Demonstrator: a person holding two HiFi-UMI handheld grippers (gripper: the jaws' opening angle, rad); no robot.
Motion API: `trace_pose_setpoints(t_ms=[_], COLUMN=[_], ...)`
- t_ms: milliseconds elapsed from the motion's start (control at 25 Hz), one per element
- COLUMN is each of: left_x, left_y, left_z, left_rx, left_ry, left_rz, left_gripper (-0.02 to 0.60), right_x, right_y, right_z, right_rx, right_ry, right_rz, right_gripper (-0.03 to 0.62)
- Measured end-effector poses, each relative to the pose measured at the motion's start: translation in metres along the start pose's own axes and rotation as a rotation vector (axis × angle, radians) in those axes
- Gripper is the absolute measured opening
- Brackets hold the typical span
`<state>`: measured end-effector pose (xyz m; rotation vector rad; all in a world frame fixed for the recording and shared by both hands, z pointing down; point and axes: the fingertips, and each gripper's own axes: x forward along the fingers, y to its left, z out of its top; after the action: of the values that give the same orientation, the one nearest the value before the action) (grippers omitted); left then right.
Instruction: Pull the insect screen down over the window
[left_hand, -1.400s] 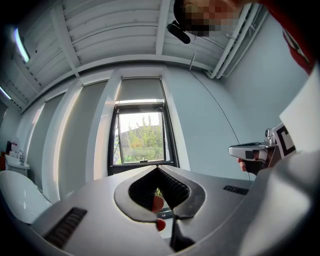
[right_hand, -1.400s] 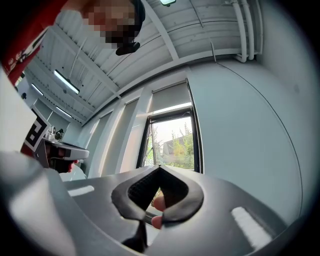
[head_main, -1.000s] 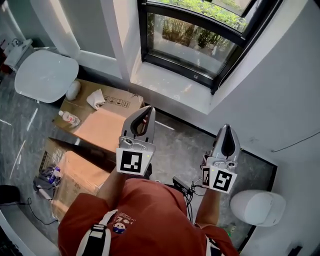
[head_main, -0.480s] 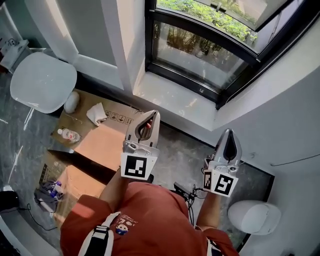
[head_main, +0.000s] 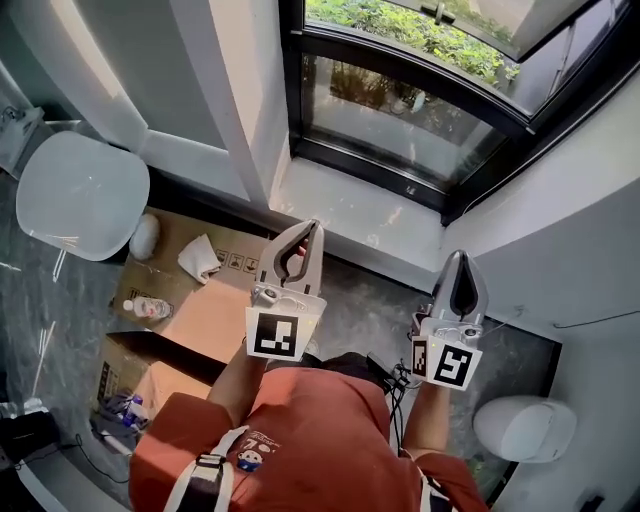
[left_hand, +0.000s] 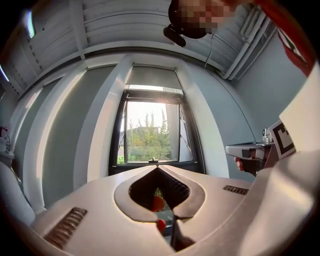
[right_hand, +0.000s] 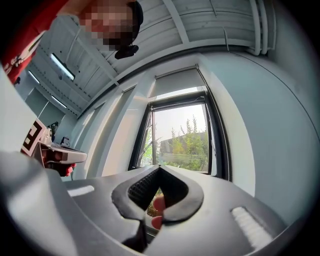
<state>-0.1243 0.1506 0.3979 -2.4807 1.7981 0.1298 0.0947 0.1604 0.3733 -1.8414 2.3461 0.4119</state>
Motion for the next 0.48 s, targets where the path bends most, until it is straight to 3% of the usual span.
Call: trace_pose_setpoints(t_ms=[480], left_x=[0.053], left_y=[0.023], left_z=[-0.012], left_rx=[0.002], left_ry=[-0.02], left_rz=[0.011], left_gripper=[0.006], right_x=[0.05], right_y=[-0.016], right_z=[-0.024], right_rx=[0.011], right_ry=[-0.023], right_rz=[-0.012], right_gripper=[0.009])
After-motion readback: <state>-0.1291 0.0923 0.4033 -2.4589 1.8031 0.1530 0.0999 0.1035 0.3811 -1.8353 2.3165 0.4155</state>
